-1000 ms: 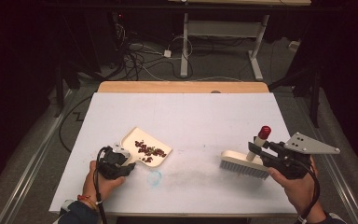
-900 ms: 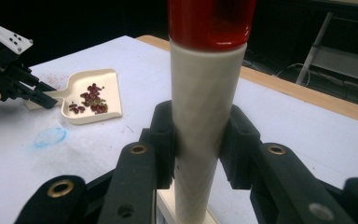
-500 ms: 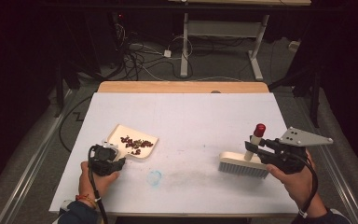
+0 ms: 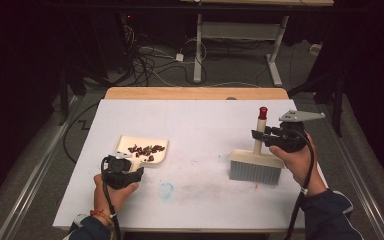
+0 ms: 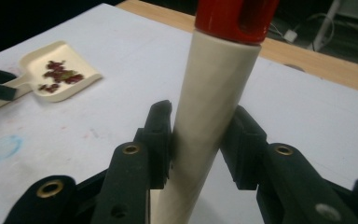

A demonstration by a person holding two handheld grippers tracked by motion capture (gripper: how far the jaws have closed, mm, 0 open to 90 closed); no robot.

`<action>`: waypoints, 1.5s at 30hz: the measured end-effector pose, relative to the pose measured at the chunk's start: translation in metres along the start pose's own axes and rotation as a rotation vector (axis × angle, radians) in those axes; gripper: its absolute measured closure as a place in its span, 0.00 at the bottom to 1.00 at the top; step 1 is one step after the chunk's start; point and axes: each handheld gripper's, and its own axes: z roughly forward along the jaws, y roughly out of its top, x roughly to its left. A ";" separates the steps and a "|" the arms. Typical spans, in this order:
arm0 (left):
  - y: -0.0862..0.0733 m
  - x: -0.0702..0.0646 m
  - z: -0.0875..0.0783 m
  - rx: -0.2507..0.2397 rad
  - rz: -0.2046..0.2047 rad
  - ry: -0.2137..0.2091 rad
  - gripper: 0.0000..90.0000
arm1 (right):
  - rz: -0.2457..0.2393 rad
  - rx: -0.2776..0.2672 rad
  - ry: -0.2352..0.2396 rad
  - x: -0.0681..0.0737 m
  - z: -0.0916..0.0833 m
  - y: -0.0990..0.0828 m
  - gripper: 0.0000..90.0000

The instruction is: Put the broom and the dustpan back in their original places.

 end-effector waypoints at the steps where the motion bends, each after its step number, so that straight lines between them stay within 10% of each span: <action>1: 0.001 0.002 -0.004 -0.015 0.014 0.007 0.50 | 0.008 0.018 0.012 -0.005 0.006 0.002 0.72; 9: -0.012 0.006 -0.030 -0.207 0.227 0.012 0.28 | 0.039 0.148 -0.086 -0.041 0.049 0.010 0.64; 15: -0.028 0.002 -0.034 -0.211 0.328 -0.003 0.23 | 0.086 0.114 -0.214 -0.051 0.065 0.006 0.55; 27: -0.037 0.001 -0.035 -0.214 0.363 -0.031 0.22 | 0.154 0.040 -0.323 -0.058 0.074 -0.007 0.45; 45: -0.037 -0.010 -0.034 -0.225 0.399 -0.053 0.22 | 0.156 -0.013 -0.350 -0.039 0.088 -0.026 0.24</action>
